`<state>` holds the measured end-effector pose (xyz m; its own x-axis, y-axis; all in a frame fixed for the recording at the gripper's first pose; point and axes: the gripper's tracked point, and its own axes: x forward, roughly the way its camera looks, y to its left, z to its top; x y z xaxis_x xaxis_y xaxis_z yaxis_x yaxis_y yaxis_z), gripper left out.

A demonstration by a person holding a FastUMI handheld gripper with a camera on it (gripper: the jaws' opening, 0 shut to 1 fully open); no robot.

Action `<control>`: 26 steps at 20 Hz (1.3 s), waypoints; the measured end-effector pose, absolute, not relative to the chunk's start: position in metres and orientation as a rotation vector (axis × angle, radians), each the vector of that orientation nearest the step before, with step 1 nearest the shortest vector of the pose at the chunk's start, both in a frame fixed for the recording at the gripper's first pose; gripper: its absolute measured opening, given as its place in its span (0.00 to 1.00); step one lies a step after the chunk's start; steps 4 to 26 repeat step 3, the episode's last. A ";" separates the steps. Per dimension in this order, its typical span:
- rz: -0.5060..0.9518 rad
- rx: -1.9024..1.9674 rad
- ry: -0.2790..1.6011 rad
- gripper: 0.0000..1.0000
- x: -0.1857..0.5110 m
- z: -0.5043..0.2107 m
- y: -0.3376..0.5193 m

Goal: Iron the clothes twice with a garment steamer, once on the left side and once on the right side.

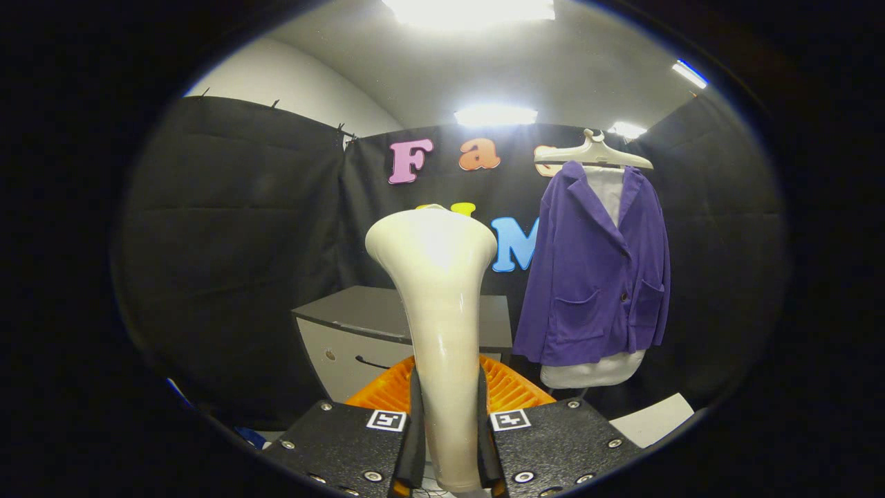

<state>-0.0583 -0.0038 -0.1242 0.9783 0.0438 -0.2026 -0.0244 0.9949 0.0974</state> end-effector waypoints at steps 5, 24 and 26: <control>0.019 0.092 0.207 0.30 -0.036 -0.123 -0.002; 0.019 0.092 0.207 0.30 -0.036 -0.123 -0.002; 0.019 0.092 0.207 0.30 -0.036 -0.123 -0.002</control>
